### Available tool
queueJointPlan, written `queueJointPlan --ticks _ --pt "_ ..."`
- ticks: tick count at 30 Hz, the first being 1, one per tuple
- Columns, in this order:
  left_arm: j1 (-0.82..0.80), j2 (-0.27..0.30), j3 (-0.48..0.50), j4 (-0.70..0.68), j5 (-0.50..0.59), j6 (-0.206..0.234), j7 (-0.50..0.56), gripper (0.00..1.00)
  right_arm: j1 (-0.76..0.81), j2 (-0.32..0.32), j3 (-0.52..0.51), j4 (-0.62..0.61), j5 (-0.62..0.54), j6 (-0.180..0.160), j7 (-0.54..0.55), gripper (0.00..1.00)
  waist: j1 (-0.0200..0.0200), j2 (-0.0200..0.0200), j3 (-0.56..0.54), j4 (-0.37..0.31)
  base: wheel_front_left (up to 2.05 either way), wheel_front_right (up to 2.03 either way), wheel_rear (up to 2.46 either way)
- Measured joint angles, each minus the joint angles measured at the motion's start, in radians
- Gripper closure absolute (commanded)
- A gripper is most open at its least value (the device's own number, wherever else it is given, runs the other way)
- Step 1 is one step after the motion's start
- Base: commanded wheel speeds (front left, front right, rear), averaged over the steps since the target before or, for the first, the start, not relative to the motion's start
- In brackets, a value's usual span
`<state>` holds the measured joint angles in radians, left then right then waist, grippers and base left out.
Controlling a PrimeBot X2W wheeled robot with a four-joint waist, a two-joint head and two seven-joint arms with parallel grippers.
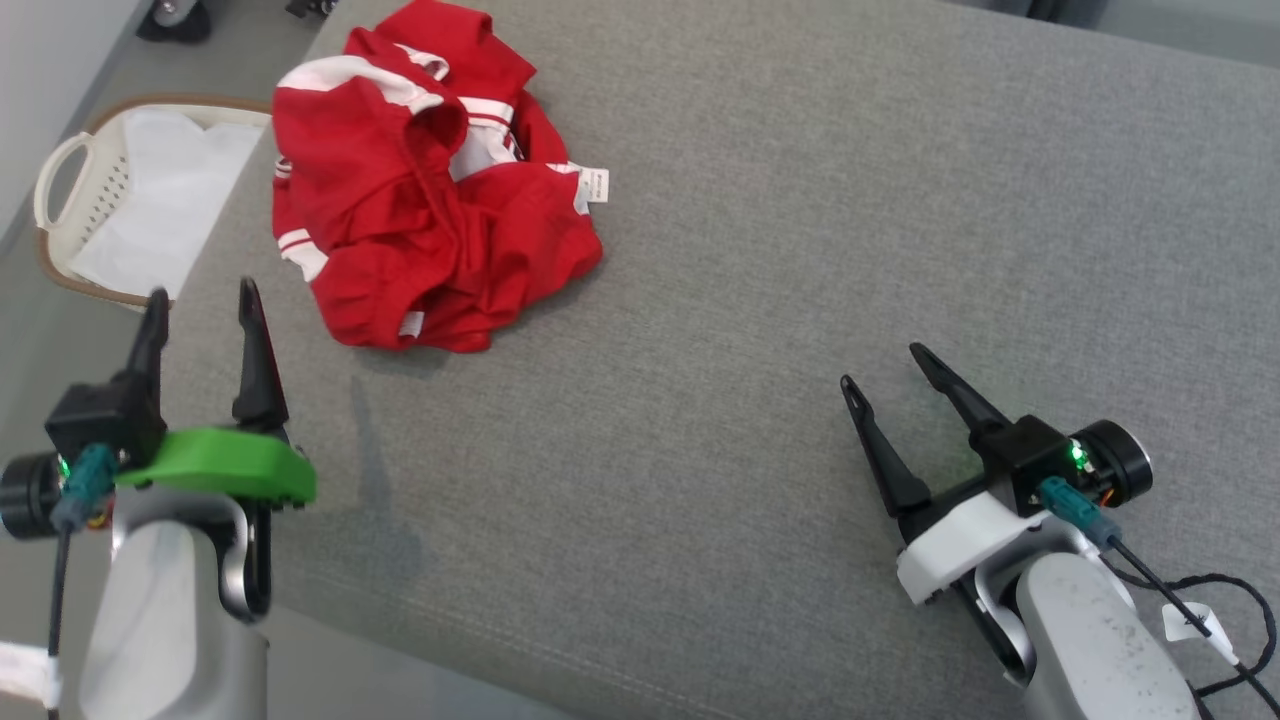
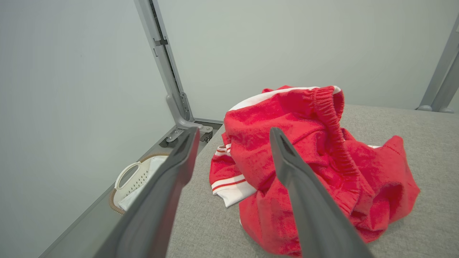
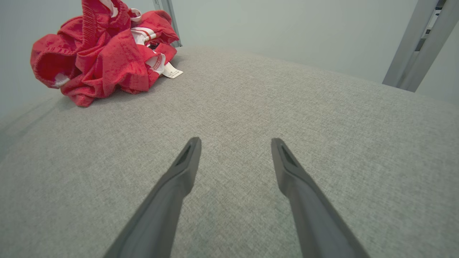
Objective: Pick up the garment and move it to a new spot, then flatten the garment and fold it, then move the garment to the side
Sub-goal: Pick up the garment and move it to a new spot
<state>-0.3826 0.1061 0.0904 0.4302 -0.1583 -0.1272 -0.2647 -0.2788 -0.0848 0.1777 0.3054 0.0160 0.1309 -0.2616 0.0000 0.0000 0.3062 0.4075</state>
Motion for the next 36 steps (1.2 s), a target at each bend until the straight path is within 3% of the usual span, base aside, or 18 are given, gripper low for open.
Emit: queueJointPlan --ticks 9,15,20,22,23,28,36 --pt "-0.245 0.11 -0.151 0.055 -0.106 -0.001 0.0 0.0 -0.049 0.007 -0.004 -0.038 -0.011 0.0 0.0 0.0 0.0 0.0001 0.116 -0.068 0.0 0.0 0.0" --pt "-0.316 0.143 -0.231 0.255 -0.193 -0.002 0.0 0.0 -0.076 0.016 0.005 -0.043 -0.012 0.001 -0.003 0.0 0.0 0.0 0.161 -0.124 0.0 0.0 0.0" --pt "-0.35 0.152 -0.24 0.413 -0.216 -0.002 0.0 0.0 -0.082 0.023 0.002 -0.048 -0.014 0.001 -0.004 0.0 0.0 0.0001 0.182 -0.162 0.0 0.0 0.0" --pt "-0.351 0.145 -0.238 0.454 -0.214 -0.002 0.0 0.9 -0.081 0.025 -0.001 -0.048 -0.013 0.001 -0.004 0.0 0.0 0.0 0.182 -0.174 0.0 0.0 0.0" --pt "-0.351 0.139 -0.234 0.466 -0.211 -0.002 0.0 1.0 -0.08 0.025 -0.004 -0.047 -0.013 0.001 -0.004 0.0 0.0 0.0 0.179 -0.177 0.0 0.0 0.0" --pt "-0.348 0.135 -0.19 0.422 -0.184 0.009 0.0 1.0 -0.06 0.025 -0.009 -0.035 -0.007 0.001 -0.003 0.0 0.0 0.0 0.147 -0.179 0.0 0.0 0.0" --pt "-0.281 0.116 -0.105 0.142 -0.082 0.026 0.0 1.0 0.007 0.03 -0.005 -0.014 0.027 0.001 -0.003 0.0 0.0 0.0 0.045 -0.176 0.0 0.0 0.0"
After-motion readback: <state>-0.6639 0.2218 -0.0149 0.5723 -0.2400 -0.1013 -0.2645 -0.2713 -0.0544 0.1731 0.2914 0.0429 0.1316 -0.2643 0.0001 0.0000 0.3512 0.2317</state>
